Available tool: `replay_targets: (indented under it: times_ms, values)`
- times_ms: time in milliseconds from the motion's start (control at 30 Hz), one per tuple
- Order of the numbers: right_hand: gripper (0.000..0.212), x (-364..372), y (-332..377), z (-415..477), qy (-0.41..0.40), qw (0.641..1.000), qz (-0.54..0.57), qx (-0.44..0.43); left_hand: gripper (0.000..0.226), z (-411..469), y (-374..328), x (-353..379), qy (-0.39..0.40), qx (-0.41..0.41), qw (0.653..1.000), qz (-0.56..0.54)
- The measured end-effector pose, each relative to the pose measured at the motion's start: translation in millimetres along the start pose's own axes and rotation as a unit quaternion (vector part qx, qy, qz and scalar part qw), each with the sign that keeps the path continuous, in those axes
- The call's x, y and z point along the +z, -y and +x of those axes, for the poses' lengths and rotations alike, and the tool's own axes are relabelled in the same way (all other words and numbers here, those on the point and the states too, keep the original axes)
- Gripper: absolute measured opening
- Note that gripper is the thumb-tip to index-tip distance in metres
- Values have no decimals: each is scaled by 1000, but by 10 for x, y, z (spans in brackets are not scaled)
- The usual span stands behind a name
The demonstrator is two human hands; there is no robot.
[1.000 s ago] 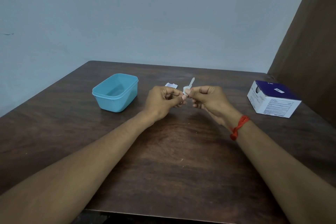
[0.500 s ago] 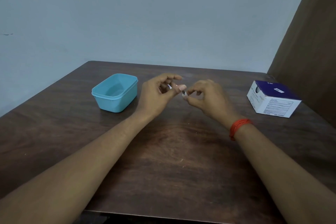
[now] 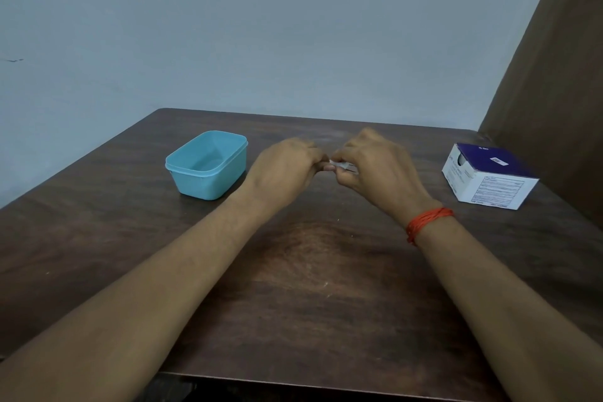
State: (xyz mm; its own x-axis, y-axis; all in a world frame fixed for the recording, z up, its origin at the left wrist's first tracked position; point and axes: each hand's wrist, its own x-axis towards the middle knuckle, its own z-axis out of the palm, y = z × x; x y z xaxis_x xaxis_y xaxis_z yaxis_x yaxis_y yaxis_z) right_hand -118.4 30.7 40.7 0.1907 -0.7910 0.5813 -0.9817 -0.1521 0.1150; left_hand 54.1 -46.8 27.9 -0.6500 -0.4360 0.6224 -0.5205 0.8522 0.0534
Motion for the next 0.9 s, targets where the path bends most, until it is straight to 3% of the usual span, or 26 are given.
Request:
replay_targets:
  times_ms: [200,400,533,667,767,833,900]
  values:
    - [18,-9,-19,-22,-22,999,29,17,19,-35,-25,-100,35,-76,996,-27]
    - [22,-4,-225,-58,13,996,65,61,25,-107,52,-76,-37,-115,981,-153]
    - [23,6,-297,-64,26,996,72,52,26,-105,145,54,-18,-130,978,-162]
    - [20,51,-339,-76,-6,989,127,76,23,-113,178,132,-21,-205,942,-266]
    - [14,142,-285,-80,-73,930,300,199,22,-130,151,190,-41,-290,864,-410]
    - [15,221,-170,-53,-98,848,433,289,21,-129,96,208,-63,-335,804,-486]
    - [14,297,-50,-36,-94,756,538,362,20,-119,43,226,-81,-354,774,-519]
